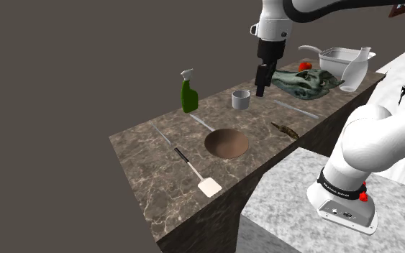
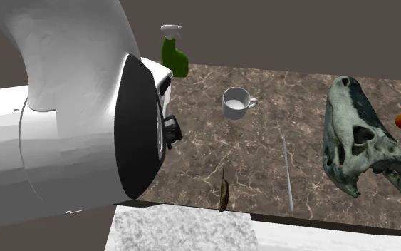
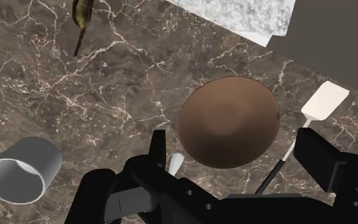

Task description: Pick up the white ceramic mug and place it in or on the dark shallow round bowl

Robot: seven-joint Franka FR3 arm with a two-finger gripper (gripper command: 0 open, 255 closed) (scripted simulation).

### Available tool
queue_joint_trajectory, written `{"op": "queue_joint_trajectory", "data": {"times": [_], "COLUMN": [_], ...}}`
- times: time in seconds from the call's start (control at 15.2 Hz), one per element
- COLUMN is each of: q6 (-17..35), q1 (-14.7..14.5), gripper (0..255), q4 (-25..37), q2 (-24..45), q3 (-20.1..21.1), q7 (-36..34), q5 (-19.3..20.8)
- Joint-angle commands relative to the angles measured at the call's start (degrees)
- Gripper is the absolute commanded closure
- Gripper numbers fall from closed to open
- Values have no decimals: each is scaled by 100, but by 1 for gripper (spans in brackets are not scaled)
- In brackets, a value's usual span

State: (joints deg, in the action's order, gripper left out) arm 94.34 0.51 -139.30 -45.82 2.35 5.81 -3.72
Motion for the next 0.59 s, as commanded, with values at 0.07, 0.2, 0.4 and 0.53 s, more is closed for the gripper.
{"op": "queue_joint_trajectory", "data": {"times": [0.07,0.2,0.4,0.53], "q6": [142,424,841,1110], "q1": [41,121,235,307], "gripper": [0,0,0,0], "q4": [-17,-30,6,66], "q2": [135,423,897,1237], "q3": [-65,-195,-385,-509], "q7": [83,243,472,617], "q5": [65,190,359,458]}}
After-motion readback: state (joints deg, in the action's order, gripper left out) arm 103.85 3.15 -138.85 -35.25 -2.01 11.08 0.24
